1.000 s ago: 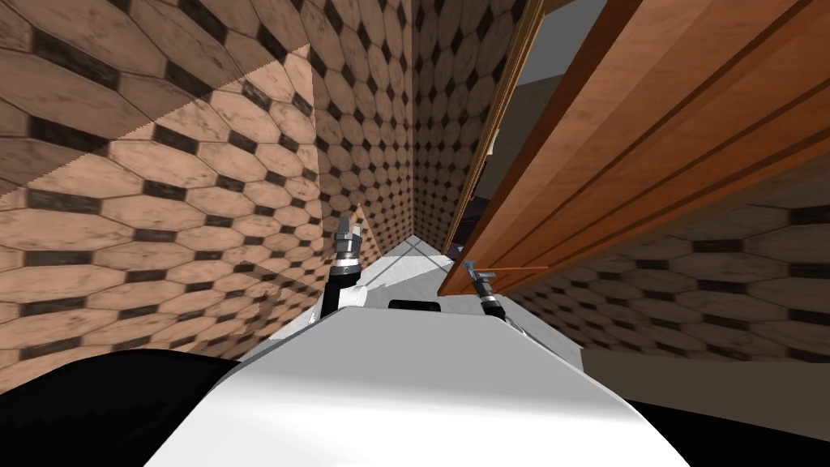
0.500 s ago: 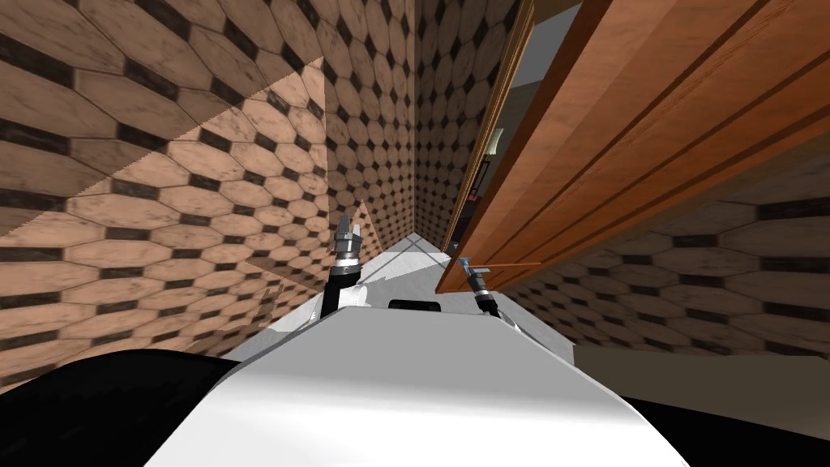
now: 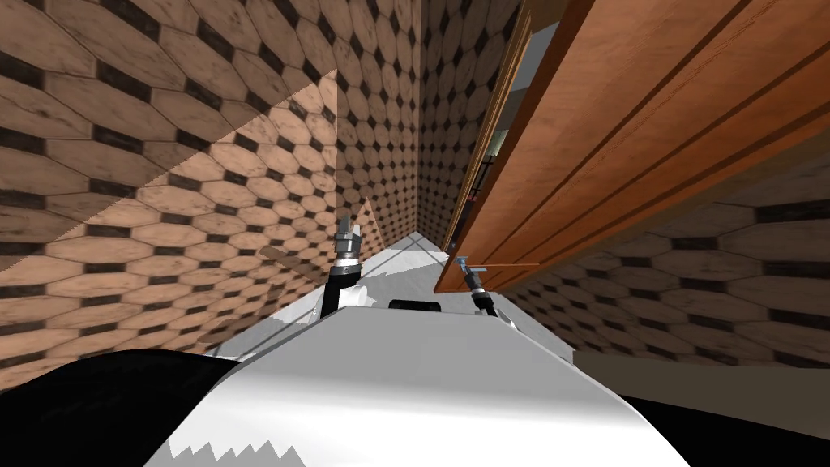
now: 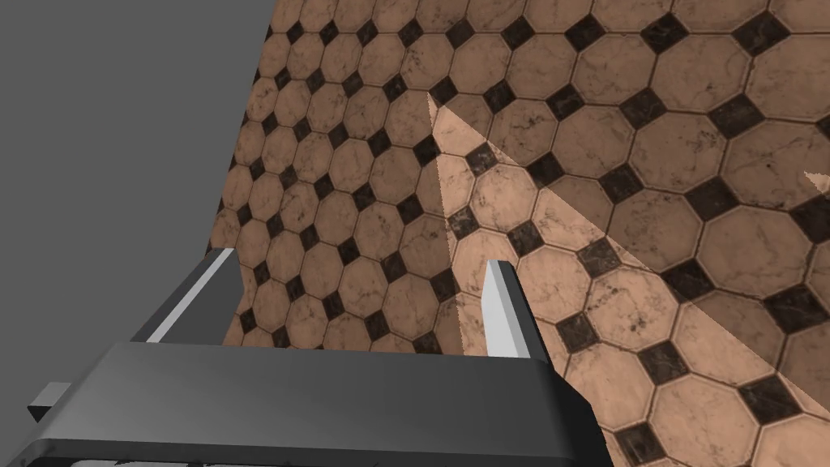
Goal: Pull the door open
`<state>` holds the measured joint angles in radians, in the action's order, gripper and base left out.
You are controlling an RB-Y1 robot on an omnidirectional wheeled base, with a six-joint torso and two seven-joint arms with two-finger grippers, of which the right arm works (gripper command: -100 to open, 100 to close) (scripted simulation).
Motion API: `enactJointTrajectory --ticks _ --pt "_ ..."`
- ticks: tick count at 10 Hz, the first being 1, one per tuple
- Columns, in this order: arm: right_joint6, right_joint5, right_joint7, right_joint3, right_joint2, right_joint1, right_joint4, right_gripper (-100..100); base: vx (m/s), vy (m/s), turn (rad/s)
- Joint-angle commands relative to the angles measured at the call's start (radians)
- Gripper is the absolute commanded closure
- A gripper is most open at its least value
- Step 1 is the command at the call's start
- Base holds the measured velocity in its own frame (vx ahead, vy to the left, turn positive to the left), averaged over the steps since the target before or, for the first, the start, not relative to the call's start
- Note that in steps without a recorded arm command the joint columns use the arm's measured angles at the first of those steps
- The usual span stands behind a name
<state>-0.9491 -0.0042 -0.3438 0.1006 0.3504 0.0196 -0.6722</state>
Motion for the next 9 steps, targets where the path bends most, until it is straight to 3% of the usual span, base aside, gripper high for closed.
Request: enactJointTrajectory --ticks 1,4,8,9 --pt "-0.031 -0.004 -0.015 0.000 0.015 0.015 0.016 100 -0.135 0.001 0.250" --pt "-0.100 -0.014 -0.044 -0.004 0.051 0.040 0.058 100 -0.161 -0.022 0.213" --pt "-0.158 -0.023 -0.069 -0.008 0.082 0.062 0.094 100 -0.124 -0.042 0.160" --pt "-0.184 -0.026 -0.080 -0.010 0.095 0.072 0.111 100 -0.125 -0.030 0.224"
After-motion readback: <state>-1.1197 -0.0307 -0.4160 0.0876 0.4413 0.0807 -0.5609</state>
